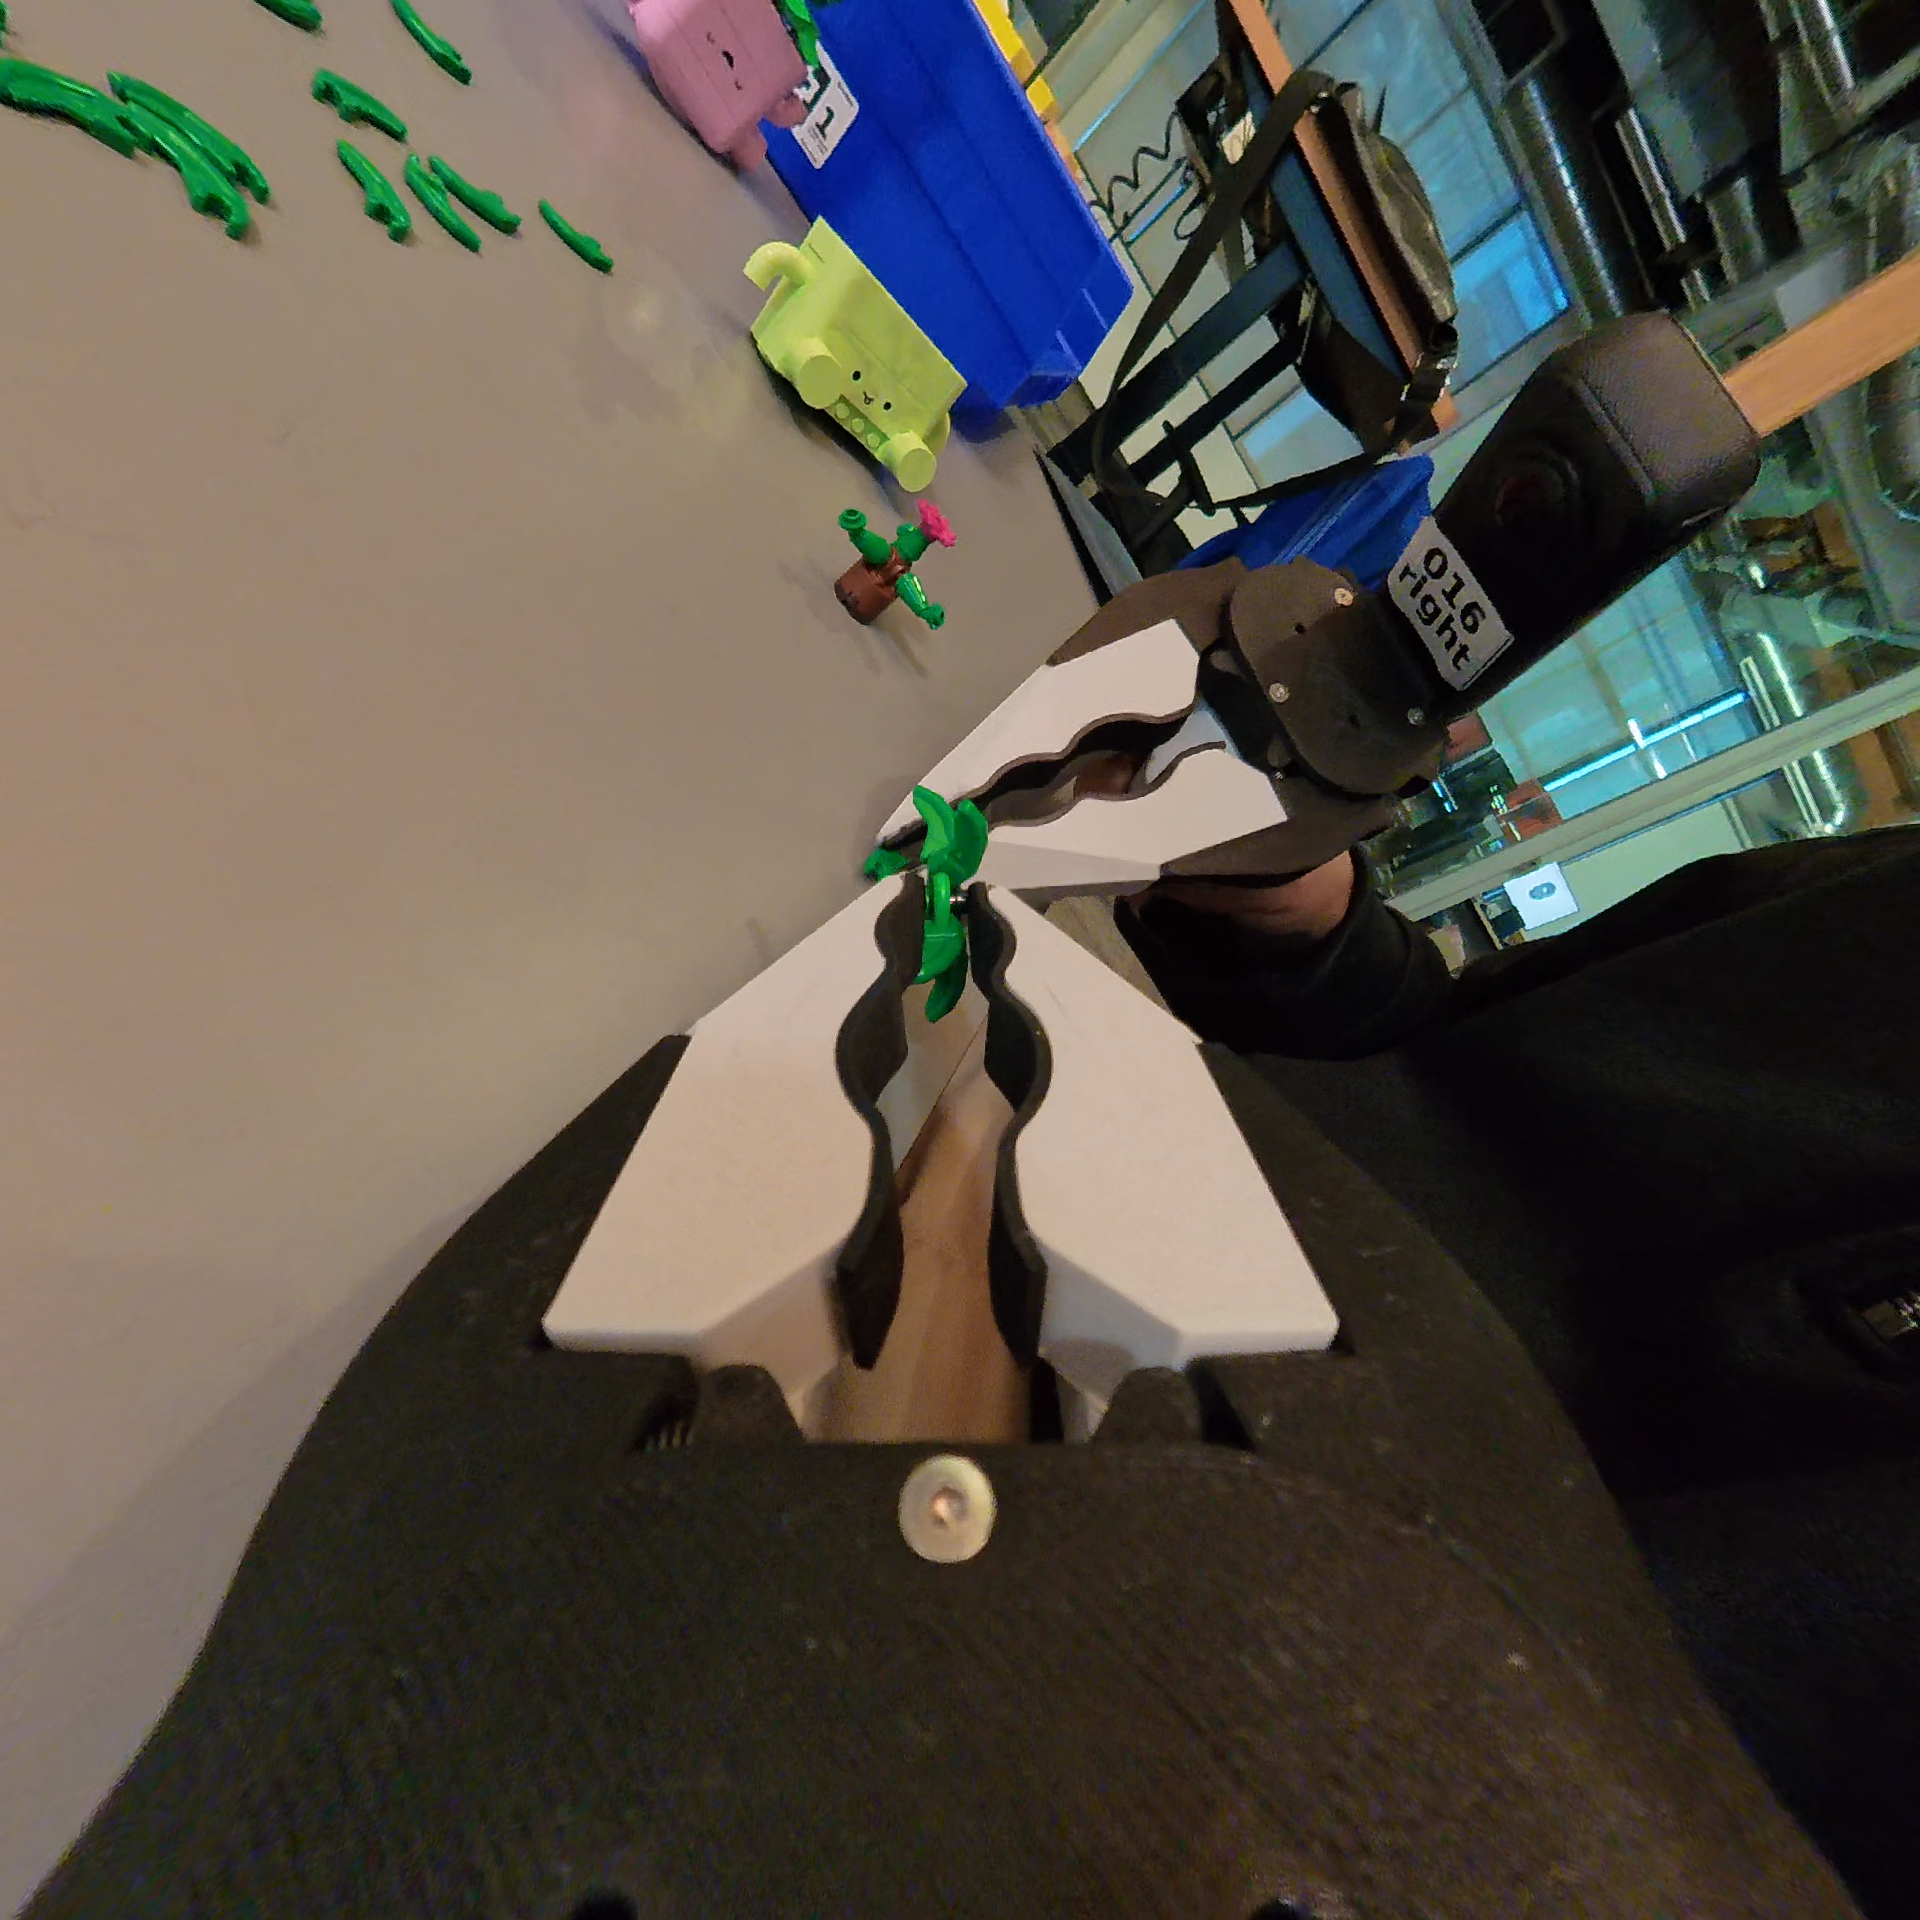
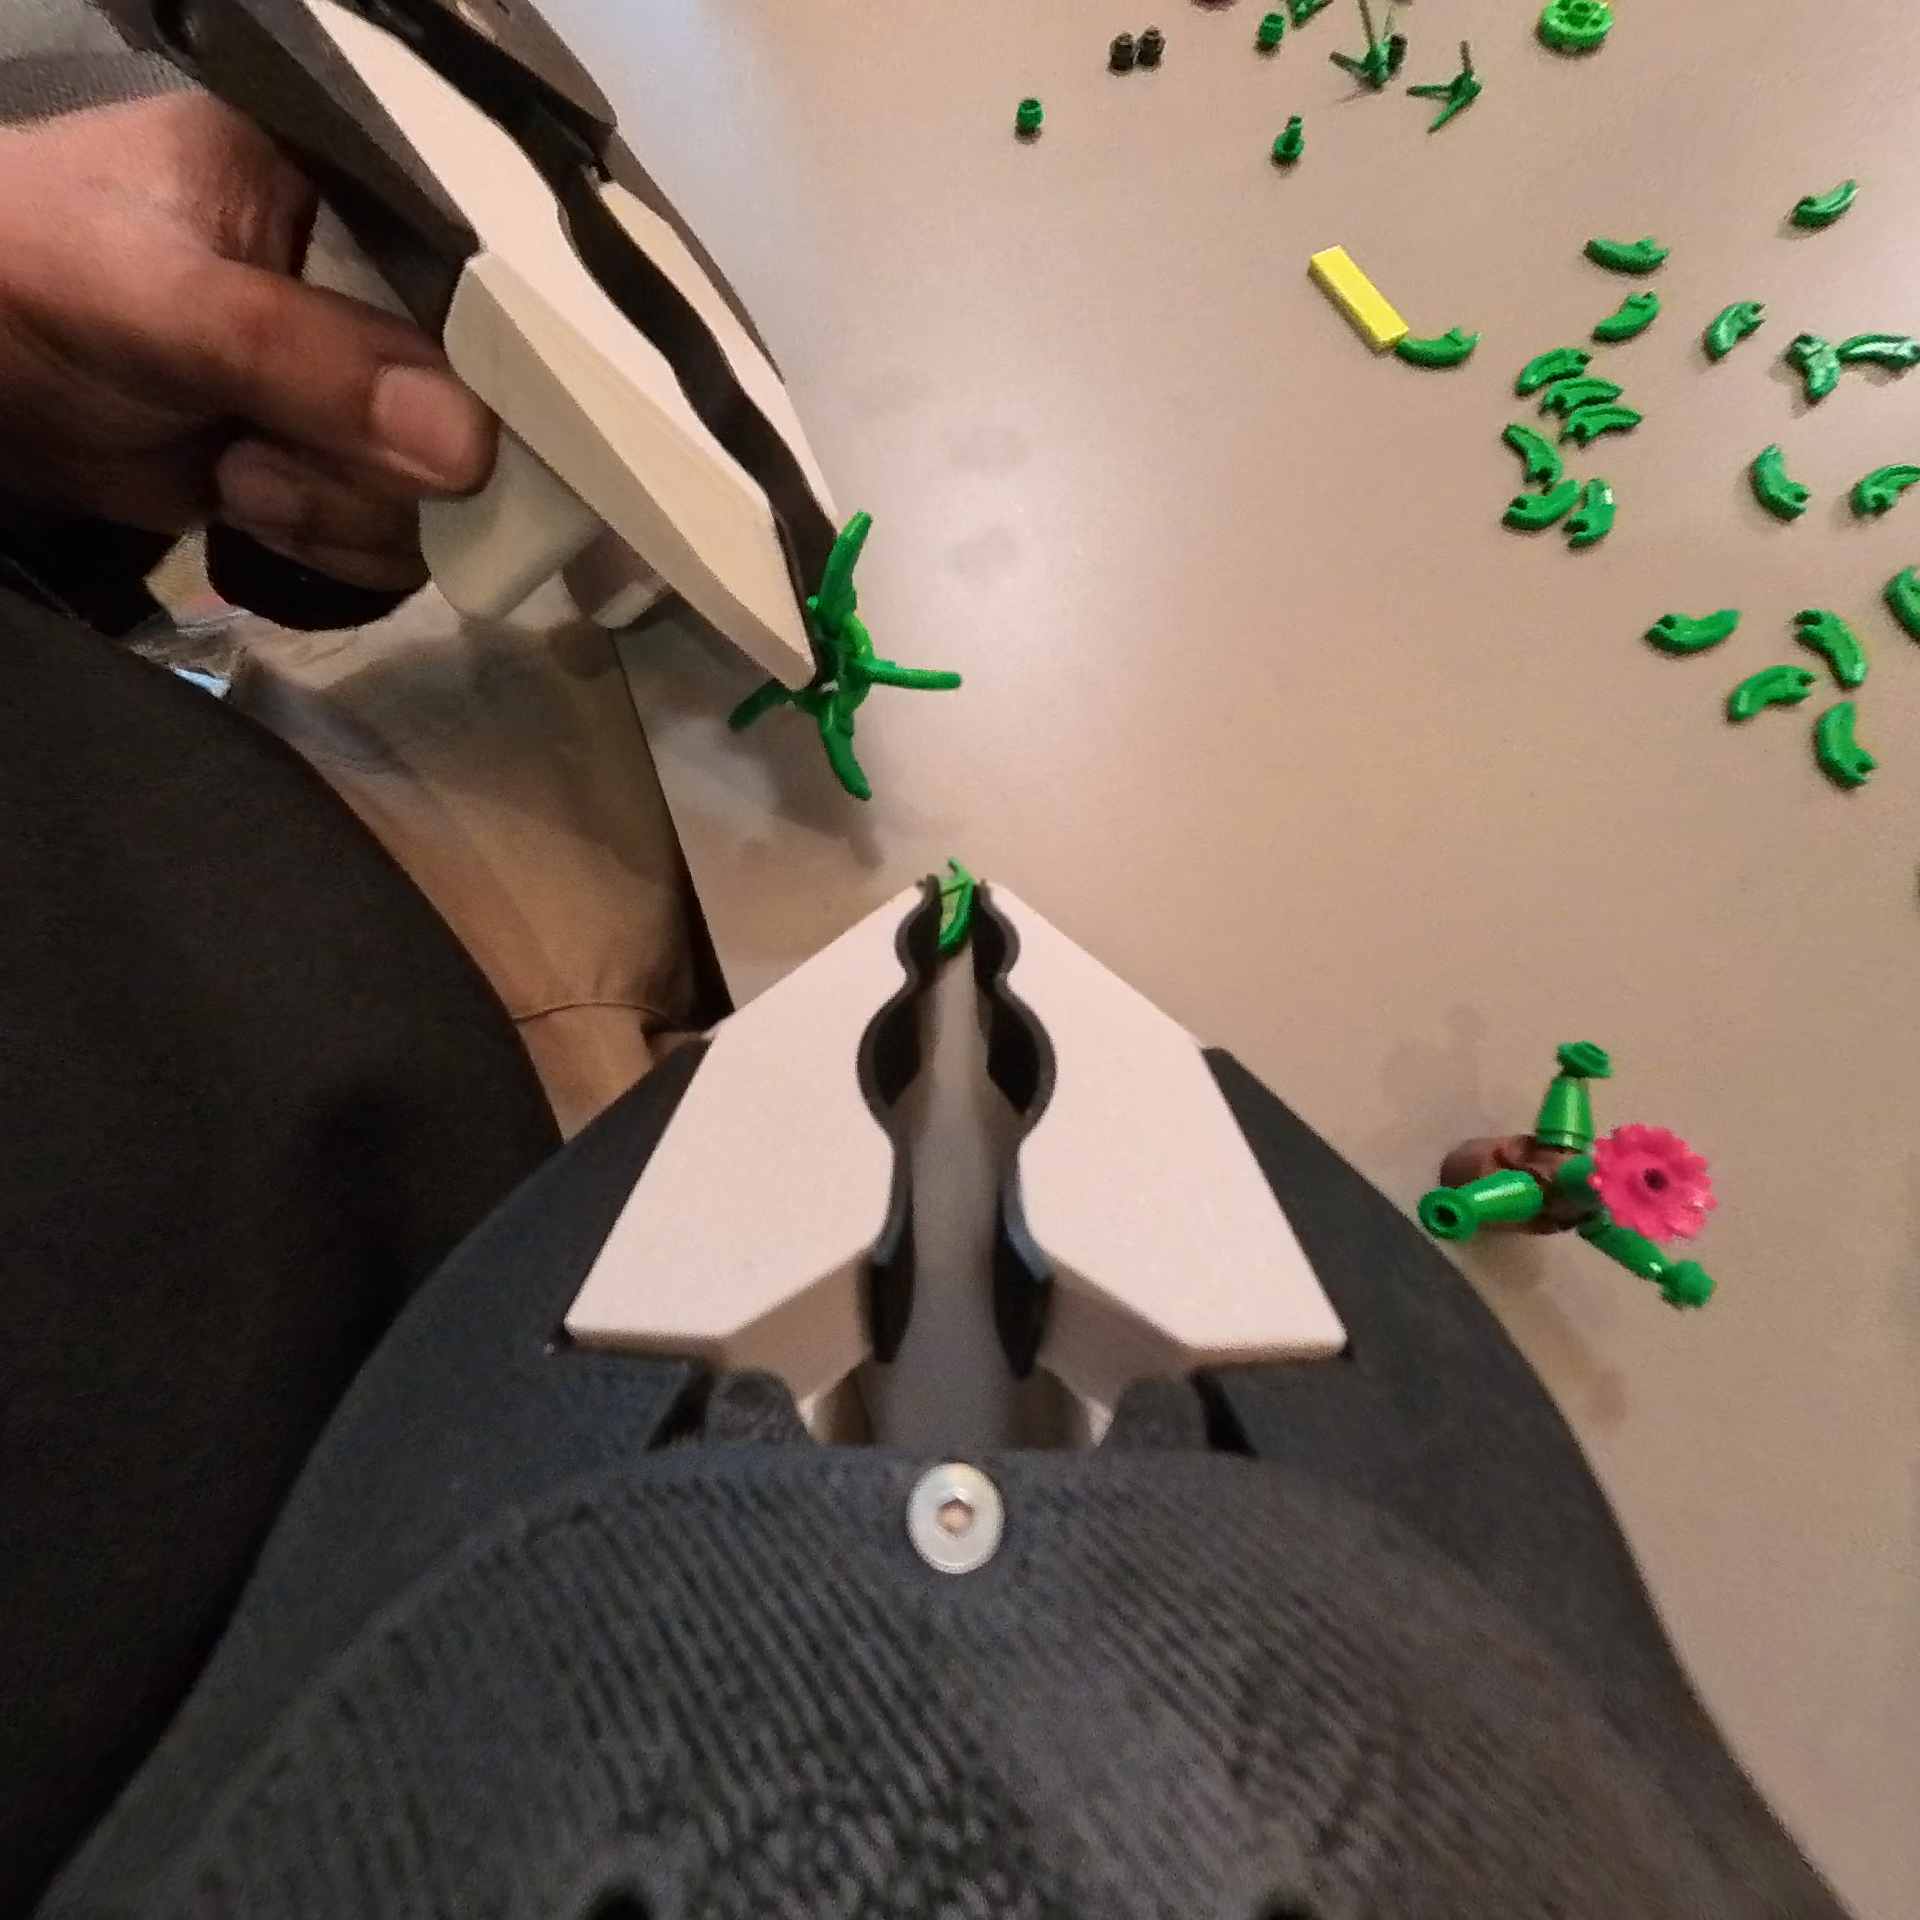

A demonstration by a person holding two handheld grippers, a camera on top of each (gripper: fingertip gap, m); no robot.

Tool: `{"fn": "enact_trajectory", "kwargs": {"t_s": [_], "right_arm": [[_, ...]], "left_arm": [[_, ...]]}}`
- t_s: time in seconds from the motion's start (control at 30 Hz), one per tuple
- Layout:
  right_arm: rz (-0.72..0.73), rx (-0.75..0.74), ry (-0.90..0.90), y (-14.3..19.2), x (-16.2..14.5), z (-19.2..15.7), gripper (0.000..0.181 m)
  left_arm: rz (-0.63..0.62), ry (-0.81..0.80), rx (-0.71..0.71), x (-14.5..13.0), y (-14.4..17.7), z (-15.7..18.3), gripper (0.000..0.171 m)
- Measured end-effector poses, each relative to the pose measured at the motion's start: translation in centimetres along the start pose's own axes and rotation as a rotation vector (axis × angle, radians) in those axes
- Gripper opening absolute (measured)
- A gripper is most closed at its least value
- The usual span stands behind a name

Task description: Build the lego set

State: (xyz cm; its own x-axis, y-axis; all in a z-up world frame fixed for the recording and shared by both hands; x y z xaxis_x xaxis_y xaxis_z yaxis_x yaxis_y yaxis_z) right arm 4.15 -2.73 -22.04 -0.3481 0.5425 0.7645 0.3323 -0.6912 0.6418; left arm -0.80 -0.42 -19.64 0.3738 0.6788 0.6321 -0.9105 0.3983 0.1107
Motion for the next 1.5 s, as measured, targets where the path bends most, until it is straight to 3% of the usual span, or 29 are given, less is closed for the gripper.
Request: {"fn": "enact_trajectory", "kwargs": {"t_s": [0.23, 0.73, 1.5], "right_arm": [[0.165, 0.218, -0.265, 1.7, 2.8, -0.5, 0.004], [0.037, 0.357, -0.442, 0.0, 1.6, -0.8, 0.004], [-0.007, 0.522, -0.619, -0.3, 1.6, -0.8, 0.000]], "left_arm": [[0.000, -0.076, 0.027, -0.1, -0.1, -0.1, 0.005], [-0.064, -0.122, 0.067, -0.7, -0.8, -0.4, 0.005], [-0.119, -0.064, 0.060, -1.0, -1.2, -0.6, 0.006]]}}
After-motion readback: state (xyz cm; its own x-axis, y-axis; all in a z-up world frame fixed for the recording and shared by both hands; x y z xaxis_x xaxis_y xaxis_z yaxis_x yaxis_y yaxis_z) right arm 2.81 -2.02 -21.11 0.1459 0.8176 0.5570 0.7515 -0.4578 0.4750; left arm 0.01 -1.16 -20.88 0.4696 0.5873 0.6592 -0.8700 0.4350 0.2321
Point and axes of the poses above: each gripper's, where its closed fingertips meet, y back along the fingers, x out of its top, z = x × y across the jaws, the point moved 2 cm from there along y, back along the fingers, and after that the axes turned 7 degrees about -x, right-handed, at the moved point
